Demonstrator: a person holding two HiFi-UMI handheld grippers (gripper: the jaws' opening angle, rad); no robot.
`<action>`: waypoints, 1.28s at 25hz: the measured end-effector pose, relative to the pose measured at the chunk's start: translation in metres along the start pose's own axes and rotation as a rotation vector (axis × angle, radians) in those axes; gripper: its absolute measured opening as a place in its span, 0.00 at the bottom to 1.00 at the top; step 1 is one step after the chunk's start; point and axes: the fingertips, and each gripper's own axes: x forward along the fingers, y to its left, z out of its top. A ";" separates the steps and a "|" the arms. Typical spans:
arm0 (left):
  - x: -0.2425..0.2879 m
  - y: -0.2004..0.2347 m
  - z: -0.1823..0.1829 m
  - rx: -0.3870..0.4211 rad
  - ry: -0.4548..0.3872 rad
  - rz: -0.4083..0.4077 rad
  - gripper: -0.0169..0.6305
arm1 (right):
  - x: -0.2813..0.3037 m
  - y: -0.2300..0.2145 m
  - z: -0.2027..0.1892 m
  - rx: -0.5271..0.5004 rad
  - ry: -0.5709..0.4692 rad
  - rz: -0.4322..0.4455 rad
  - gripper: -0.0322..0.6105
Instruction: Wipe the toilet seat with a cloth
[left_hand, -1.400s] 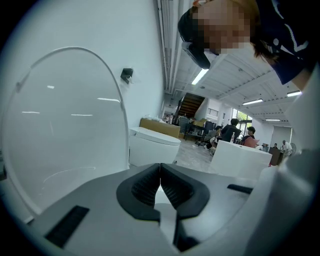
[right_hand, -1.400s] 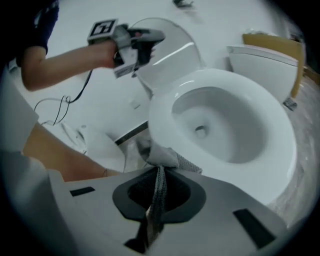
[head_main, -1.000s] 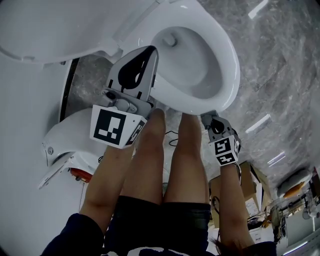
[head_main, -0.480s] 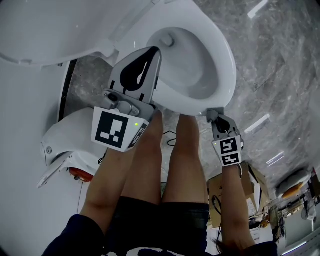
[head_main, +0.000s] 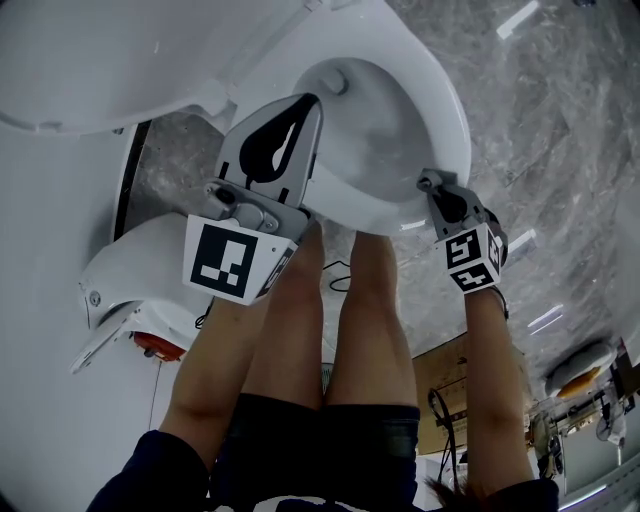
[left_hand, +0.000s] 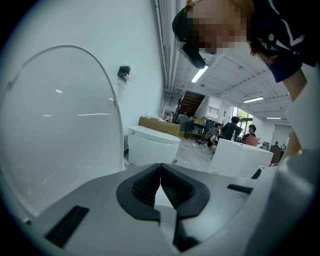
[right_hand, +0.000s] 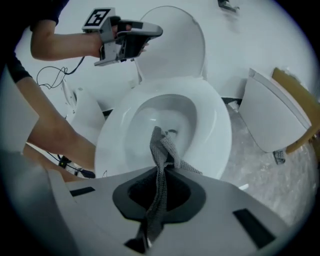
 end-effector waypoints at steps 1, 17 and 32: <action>0.000 0.001 -0.001 0.002 0.004 0.000 0.06 | 0.001 -0.017 0.009 -0.026 -0.015 -0.024 0.09; 0.013 0.014 -0.001 -0.058 -0.014 0.020 0.06 | -0.010 0.043 -0.020 -0.098 0.023 0.206 0.09; 0.020 0.027 0.009 -0.077 -0.024 0.018 0.06 | -0.016 -0.068 0.027 0.006 -0.139 -0.004 0.09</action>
